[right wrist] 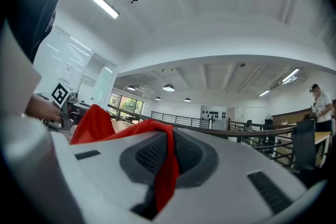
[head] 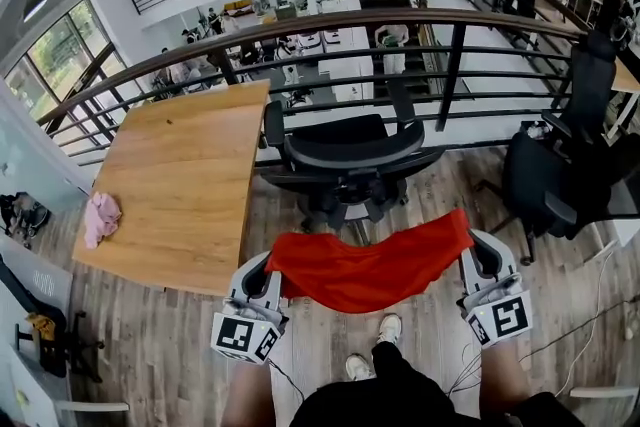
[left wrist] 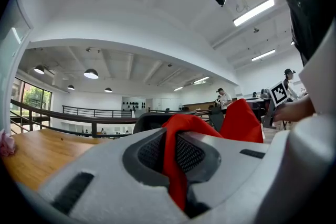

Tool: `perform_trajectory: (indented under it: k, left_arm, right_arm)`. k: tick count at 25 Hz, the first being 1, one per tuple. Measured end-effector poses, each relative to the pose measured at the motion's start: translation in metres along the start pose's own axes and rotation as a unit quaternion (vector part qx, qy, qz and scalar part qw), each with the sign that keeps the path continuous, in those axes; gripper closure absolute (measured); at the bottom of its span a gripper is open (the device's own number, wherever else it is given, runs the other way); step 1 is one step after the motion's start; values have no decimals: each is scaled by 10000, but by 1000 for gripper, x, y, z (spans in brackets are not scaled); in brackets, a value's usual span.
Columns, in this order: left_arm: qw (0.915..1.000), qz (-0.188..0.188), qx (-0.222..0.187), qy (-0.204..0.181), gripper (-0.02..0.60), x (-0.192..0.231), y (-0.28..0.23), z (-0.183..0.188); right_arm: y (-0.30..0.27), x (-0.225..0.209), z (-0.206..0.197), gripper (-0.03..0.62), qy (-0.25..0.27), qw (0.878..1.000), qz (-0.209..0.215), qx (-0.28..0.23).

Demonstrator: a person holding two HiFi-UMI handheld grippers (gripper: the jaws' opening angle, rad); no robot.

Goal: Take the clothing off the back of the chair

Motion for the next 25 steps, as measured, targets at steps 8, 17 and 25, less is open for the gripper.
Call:
perform_trajectory:
  k: [8,17,25]
  left_arm:
    - [10000,-27,-25,8,552,-5,4,1]
    - [10000,-29,-81,-29,552,-9,6,4]
    - [9999,-7,-110,-28,552,-6,4,1]
  right_arm:
    - [6,5,4,574,185,9998,67,-51]
    - [5,8,6,574,210,9997,76,-112]
    - [1,6,6,574,202,9997,69,-155]
Point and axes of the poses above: the fingertips, and each gripper's own axes: y backward along the fingers, x to its left, z out of its top, the point moved 9 cm from there along y, backward along the fingers, and after that the axes turned 7 degrees about -z, right-handed, at the moved point
